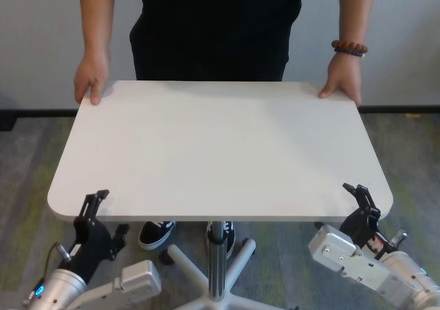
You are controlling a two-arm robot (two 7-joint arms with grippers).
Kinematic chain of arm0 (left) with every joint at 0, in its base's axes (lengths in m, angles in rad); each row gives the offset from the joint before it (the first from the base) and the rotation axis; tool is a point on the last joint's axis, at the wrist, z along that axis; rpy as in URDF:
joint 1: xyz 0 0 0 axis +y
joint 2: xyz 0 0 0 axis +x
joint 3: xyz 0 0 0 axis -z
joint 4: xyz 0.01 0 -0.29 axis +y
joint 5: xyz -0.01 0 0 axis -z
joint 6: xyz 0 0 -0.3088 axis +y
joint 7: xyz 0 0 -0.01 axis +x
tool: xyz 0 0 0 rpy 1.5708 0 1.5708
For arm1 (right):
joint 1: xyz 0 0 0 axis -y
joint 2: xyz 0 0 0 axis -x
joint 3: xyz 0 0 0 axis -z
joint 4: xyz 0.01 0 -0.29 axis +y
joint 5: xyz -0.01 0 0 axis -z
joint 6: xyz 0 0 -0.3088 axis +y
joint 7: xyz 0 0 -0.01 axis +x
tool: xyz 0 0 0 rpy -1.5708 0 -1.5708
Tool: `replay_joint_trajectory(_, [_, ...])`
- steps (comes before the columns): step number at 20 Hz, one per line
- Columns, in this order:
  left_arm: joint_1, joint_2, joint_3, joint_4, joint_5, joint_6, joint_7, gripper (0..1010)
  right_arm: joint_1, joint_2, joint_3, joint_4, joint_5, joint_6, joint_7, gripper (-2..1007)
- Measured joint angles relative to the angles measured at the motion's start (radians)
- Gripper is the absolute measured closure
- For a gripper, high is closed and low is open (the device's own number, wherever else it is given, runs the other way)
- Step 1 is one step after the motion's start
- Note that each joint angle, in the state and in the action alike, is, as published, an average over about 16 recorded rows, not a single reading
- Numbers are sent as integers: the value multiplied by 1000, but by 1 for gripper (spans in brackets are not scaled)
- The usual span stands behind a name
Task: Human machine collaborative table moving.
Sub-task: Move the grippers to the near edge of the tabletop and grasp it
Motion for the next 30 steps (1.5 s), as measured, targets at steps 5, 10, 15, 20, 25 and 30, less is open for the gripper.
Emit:
replay_joint_trajectory(5, [-11, -18, -12, 20, 11, -4, 8, 7, 16, -14, -3, 11, -19, 10, 21, 0])
replay_joint_trajectory(10, [-31, -37, -18, 46, 27, -7, 6, 7, 33, -28, -6, 26, -38, 17, 41, 0])
replay_joint_trajectory(15, [-53, -54, -23, 73, 42, -8, 0, 7, 52, -42, -10, 47, -60, 20, 59, 0])
replay_joint_trajectory(20, [-71, -70, -33, 97, 51, -9, -3, 7, 72, -58, -15, 71, -84, 23, 72, 0])
replay_joint_trajectory(25, [-82, -82, -44, 115, 59, -12, -6, 7, 87, -73, -19, 91, -107, 25, 80, 0])
replay_joint_trajectory(30, [-88, -93, -53, 127, 67, -14, -13, 7, 94, -86, -17, 104, -125, 26, 84, 0])
